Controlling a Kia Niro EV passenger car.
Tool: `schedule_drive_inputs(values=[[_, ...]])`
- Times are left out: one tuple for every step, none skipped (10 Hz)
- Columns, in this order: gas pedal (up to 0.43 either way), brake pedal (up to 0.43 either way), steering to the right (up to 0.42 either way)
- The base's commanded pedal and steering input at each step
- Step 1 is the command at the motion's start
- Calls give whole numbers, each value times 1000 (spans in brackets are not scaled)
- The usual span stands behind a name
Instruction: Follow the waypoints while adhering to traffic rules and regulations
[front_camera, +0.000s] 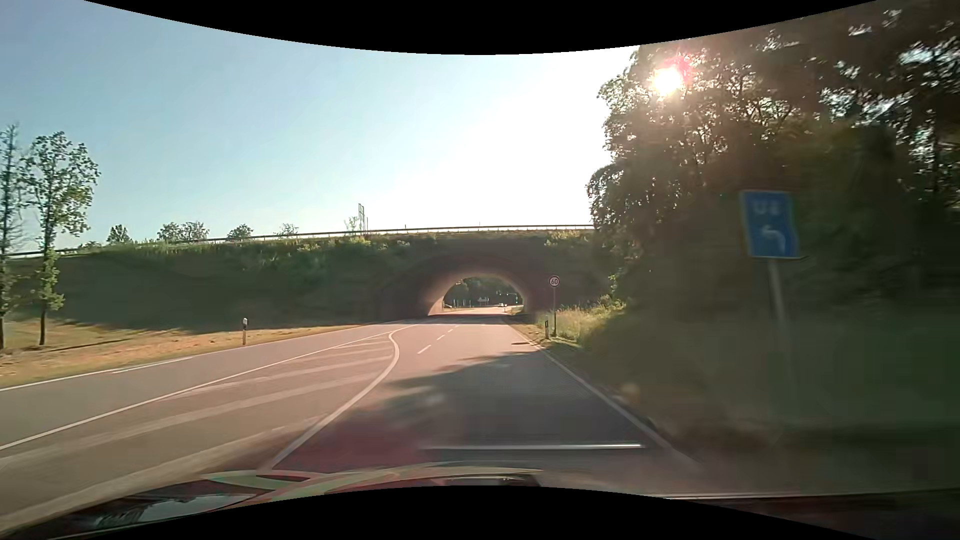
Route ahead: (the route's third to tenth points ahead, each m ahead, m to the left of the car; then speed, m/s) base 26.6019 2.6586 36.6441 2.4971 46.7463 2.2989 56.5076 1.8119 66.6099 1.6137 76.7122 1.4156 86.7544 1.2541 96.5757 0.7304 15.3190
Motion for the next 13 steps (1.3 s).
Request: schedule_drive_inputs(values=[[67,0,-2],[67,0,-2],[67,0,-2],[67,0,-2],[67,0,-2],[67,0,-2],[67,0,-2],[67,0,-2],[67,0,-2],[67,0,-2],[67,0,-2],[47,0,-3],[20,0,-3]])
